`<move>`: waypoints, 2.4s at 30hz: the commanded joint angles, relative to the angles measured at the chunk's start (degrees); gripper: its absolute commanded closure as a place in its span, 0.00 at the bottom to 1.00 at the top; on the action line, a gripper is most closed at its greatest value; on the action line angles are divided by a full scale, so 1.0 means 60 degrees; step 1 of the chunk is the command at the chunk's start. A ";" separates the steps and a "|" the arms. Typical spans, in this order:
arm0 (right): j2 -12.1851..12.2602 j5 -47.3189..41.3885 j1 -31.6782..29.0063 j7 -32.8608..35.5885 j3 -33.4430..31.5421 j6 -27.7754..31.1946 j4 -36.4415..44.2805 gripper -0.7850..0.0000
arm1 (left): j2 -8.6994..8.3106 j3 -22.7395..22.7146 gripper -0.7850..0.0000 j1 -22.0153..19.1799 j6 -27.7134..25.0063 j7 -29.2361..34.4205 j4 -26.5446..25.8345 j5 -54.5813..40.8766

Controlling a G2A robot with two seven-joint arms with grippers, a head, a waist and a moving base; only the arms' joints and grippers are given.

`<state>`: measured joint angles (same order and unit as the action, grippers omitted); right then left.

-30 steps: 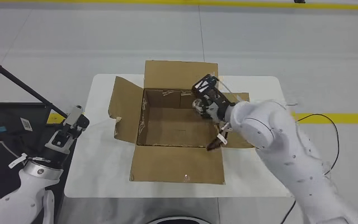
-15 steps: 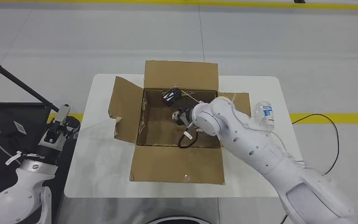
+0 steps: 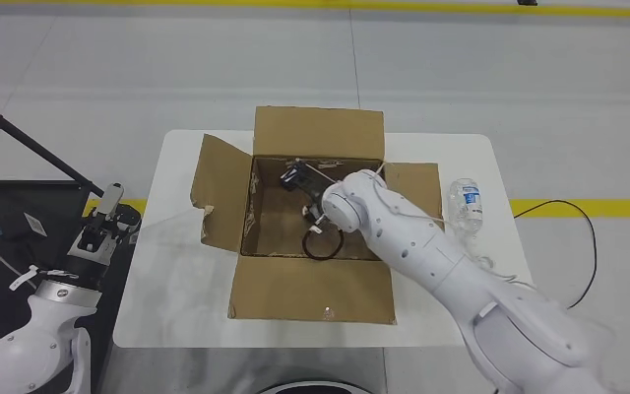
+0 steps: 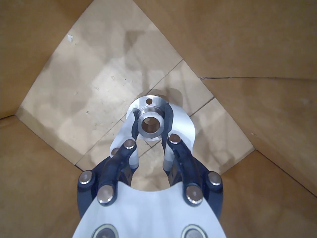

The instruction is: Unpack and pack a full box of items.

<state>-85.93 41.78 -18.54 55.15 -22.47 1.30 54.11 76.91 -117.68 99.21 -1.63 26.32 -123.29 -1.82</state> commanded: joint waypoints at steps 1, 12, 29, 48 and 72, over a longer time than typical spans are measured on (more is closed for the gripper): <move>-0.0098 0.0018 0.0004 -0.0014 0.0026 0.0042 -0.0202 1.00 | 0.0000 0.0000 0.00 0.0000 0.0000 0.0000 0.0000 0.0000; -0.0409 0.0066 0.0032 0.0113 -0.0177 0.0249 -0.0568 0.14 | 0.0000 0.0000 0.00 0.0000 0.0000 0.0000 0.0000 0.0000; 0.1444 0.2002 -0.2763 0.2431 -0.3785 -0.0389 0.6632 0.00 | 0.0000 0.0000 0.00 0.0000 0.0000 0.0000 0.0000 0.0000; 0.2964 0.5359 -0.8355 0.5474 -1.2889 0.0525 1.1891 0.00 | 0.0000 0.0000 0.00 0.0000 0.0000 0.0000 0.0000 0.0000; 0.3243 0.5217 -0.7916 0.4918 -1.2578 0.0302 0.6865 0.48 | 0.0000 0.0000 0.00 0.0000 0.0000 0.0000 0.0000 0.0000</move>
<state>-66.47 73.03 -66.40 84.92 -98.29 3.35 96.30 76.91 -117.68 99.21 -1.63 26.32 -123.29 -1.82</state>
